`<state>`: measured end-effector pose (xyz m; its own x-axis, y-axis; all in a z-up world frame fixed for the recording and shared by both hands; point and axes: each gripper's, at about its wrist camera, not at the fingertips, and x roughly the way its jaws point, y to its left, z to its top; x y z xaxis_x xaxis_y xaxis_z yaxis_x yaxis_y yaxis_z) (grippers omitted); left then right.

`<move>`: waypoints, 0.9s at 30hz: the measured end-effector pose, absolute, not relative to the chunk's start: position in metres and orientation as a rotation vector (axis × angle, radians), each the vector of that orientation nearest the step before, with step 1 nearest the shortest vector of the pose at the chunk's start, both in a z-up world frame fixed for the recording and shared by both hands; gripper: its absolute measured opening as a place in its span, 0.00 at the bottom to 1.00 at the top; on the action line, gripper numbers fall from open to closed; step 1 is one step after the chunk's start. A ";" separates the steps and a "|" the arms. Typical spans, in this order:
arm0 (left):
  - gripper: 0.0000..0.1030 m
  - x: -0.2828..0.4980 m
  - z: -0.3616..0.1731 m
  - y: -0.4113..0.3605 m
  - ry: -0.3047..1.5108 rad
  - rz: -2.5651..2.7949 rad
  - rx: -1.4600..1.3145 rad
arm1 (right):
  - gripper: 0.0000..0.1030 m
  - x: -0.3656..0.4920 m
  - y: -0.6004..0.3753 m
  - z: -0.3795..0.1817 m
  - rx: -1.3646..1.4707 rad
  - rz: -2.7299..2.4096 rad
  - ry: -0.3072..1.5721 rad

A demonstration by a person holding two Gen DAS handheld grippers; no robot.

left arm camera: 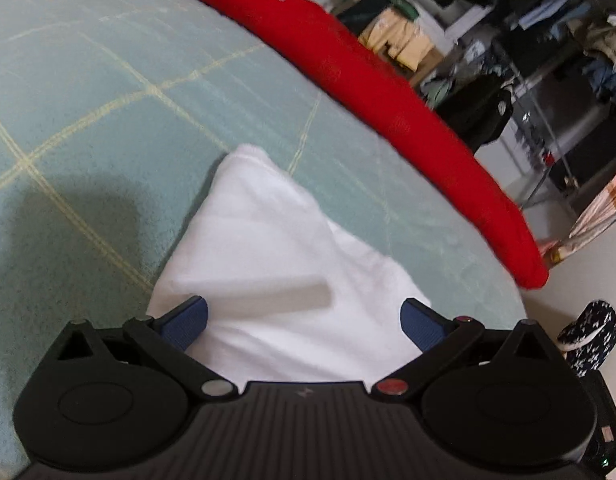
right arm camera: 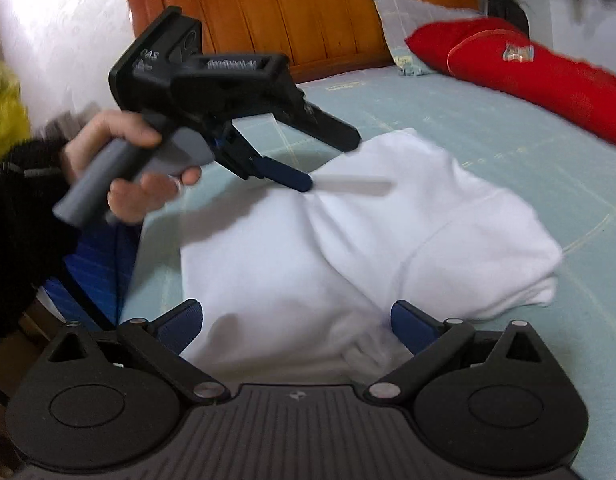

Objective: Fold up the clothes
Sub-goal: 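Open both grippers to release the folded shirt onto the bed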

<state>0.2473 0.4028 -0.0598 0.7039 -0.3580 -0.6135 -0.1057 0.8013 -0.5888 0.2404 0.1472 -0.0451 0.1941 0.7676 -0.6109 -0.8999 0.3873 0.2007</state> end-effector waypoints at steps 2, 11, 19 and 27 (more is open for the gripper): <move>0.99 0.239 -0.049 0.398 0.777 -0.161 -0.610 | 1.00 0.234 0.146 -0.031 -0.237 1.187 0.677; 0.99 0.199 -0.063 0.392 0.840 -0.157 -0.605 | 0.99 0.219 0.157 -0.045 -0.293 1.300 0.708; 0.99 0.170 -0.055 0.390 0.760 -0.121 -0.548 | 1.00 0.260 0.137 -0.018 -0.254 1.186 0.622; 0.99 0.182 -0.040 0.381 0.709 -0.104 -0.436 | 1.00 0.315 0.129 -0.049 -0.163 1.033 0.771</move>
